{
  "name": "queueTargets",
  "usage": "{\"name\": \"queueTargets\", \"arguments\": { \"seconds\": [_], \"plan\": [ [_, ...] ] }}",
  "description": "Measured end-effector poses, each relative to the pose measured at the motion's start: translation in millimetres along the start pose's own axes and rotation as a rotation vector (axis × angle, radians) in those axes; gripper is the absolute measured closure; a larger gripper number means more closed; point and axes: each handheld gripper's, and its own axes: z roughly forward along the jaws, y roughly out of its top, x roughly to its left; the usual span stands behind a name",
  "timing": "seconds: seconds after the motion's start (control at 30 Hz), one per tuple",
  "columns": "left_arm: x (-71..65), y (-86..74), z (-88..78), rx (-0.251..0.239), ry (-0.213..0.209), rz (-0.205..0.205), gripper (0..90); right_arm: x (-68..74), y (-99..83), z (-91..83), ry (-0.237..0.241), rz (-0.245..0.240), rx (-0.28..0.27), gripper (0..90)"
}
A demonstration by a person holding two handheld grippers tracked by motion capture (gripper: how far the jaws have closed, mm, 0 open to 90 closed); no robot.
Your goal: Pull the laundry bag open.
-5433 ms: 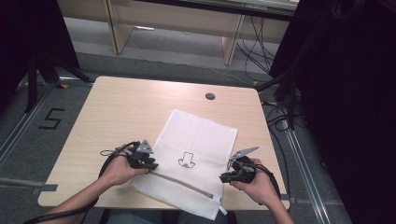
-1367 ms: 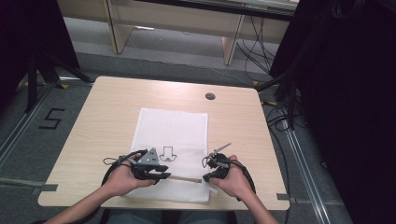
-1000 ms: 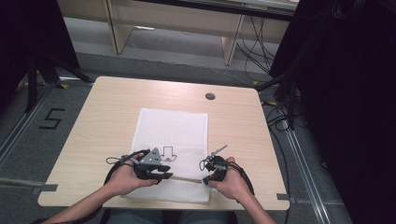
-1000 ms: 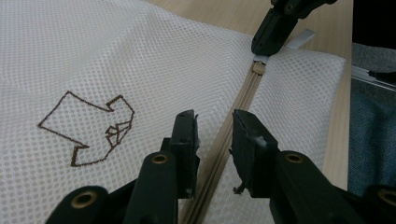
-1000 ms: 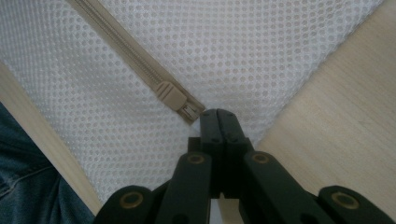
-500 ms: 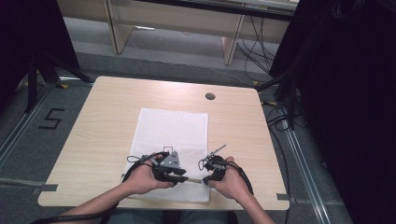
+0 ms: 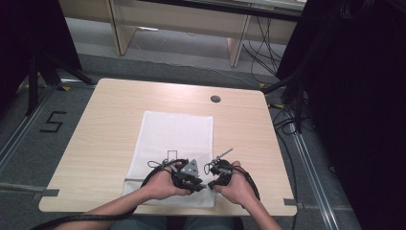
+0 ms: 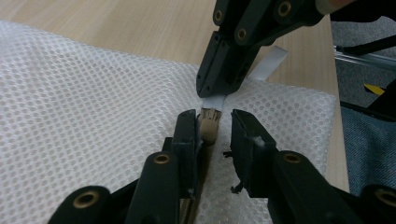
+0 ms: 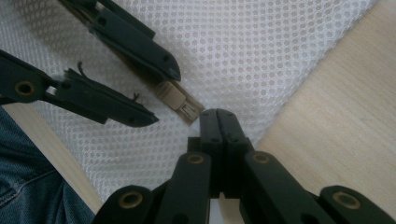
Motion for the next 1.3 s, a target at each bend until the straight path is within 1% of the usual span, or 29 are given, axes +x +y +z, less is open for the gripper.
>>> {"name": "queueTargets", "arguments": {
  "seconds": [0.03,0.07,0.1,0.13,0.17,0.2,0.23,0.3,0.33,0.4,0.43,0.47,0.5,0.53,0.57,0.63,0.67,0.7,0.77,0.8,0.87,0.9,0.97,1.0,1.03,1.07,1.13,1.23,1.3],
  "plan": [
    [0.0,0.0,0.0,0.0,0.0,0.0,71.6,-0.2,-0.2,0.3,0.001,0.001,-0.003,90.0],
    [1.7,-0.1,0.5,0.003,-0.003,0.021,71.6,-0.2,-0.2,0.3,0.001,0.001,-0.003,90.0],
    [1.4,-0.8,1.2,0.001,-0.005,-0.01,72.0,-0.4,-0.3,0.3,0.002,0.002,-0.005,90.0],
    [2.9,-0.3,1.3,0.001,-0.003,0.006,72.5,-0.4,-0.1,0.3,0.003,0.004,-0.005,90.0],
    [2.0,-0.7,2.1,-0.002,-0.007,-0.017,72.7,-0.3,0.0,0.4,0.001,0.004,-0.004,90.0],
    [2.2,-0.5,3.1,-0.003,-0.006,-0.017,73.0,-0.3,0.2,0.0,0.005,0.006,-0.002,90.0],
    [3.1,-0.3,4.0,-0.005,-0.01,-0.005,73.4,0.1,0.2,0.4,0.004,0.009,-0.006,90.0],
    [2.7,-0.3,5.2,0.001,-0.006,-0.014,74.2,0.1,0.1,0.4,0.003,0.008,-0.007,90.0],
    [2.1,0.0,6.1,-0.006,-0.009,-0.018,74.8,0.0,0.2,-0.1,0.003,0.007,0.0,90.0],
    [1.8,0.8,6.2,0.001,-0.001,0.0,75.9,0.3,0.2,0.2,0.005,0.012,-0.006,90.0],
    [1.0,1.0,6.8,-0.001,0.0,0.001,76.8,0.4,0.2,0.2,0.005,0.012,-0.005,90.0],
    [1.0,1.2,7.2,0.003,0.003,0.016,77.9,0.3,0.2,0.1,0.006,0.013,-0.005,90.0],
    [0.3,1.5,7.6,0.002,0.006,0.017,79.7,0.2,0.4,-0.4,0.007,0.014,0.001,90.0],
    [0.2,2.0,7.6,0.01,0.011,0.031,80.1,0.1,0.4,-0.5,0.008,0.02,0.004,90.0],
    [-0.7,2.5,8.0,0.009,0.012,0.036,80.3,0.5,0.3,-0.9,0.002,0.032,0.012,90.0],
    [-1.7,2.6,8.4,0.008,0.016,0.04,80.8,0.4,0.3,-1.1,0.001,0.034,0.013,90.0],
    [-1.2,3.0,7.9,0.012,0.019,0.064,81.0,1.0,0.5,-1.1,0.003,0.036,0.014,90.0],
    [-2.1,2.6,8.0,0.014,0.021,0.059,81.1,0.4,0.5,0.0,0.006,0.014,-0.002,90.0],
    [-2.8,2.4,8.1,0.013,0.026,0.054,81.1,1.1,0.9,-0.5,-0.001,0.01,0.008,90.0],
    [-2.6,2.3,8.4,0.008,0.021,0.049,80.9,1.1,0.9,-0.6,0.0,0.011,0.008,90.0],
    [-1.0,1.9,8.9,0.0,0.016,0.044,80.3,0.3,0.5,0.0,-0.001,0.008,0.002,90.0],
    [-0.8,1.2,8.9,0.005,0.018,0.035,79.8,0.5,0.5,0.1,0.003,0.014,-0.001,90.0],
    [-0.4,0.7,9.4,0.001,0.018,0.038,79.3,0.3,0.6,-0.1,-0.001,0.01,0.003,90.0],
    [1.6,1.1,8.7,0.014,0.021,0.069,79.2,0.4,0.8,-0.1,-0.001,0.01,0.004,90.0],
    [-1.8,0.2,10.6,-0.008,0.019,0.029,79.3,0.3,0.8,-0.1,-0.001,0.01,0.005,90.0],
    [-2.4,0.1,11.2,-0.013,0.019,0.034,79.7,0.9,0.7,-0.5,0.0,0.018,0.009,90.0],
    [-3.7,0.0,10.8,-0.012,0.026,0.048,81.2,0.5,0.7,-0.1,-0.002,0.009,0.005,90.0],
    [-4.3,1.2,10.3,-0.004,0.024,0.042,81.8,1.6,0.8,-0.7,-0.002,0.018,0.009,90.0],
    [-3.9,2.3,8.7,0.003,0.02,0.04,81.9,0.8,0.5,-0.3,0.0,0.009,0.004,90.0]
  ]
}}
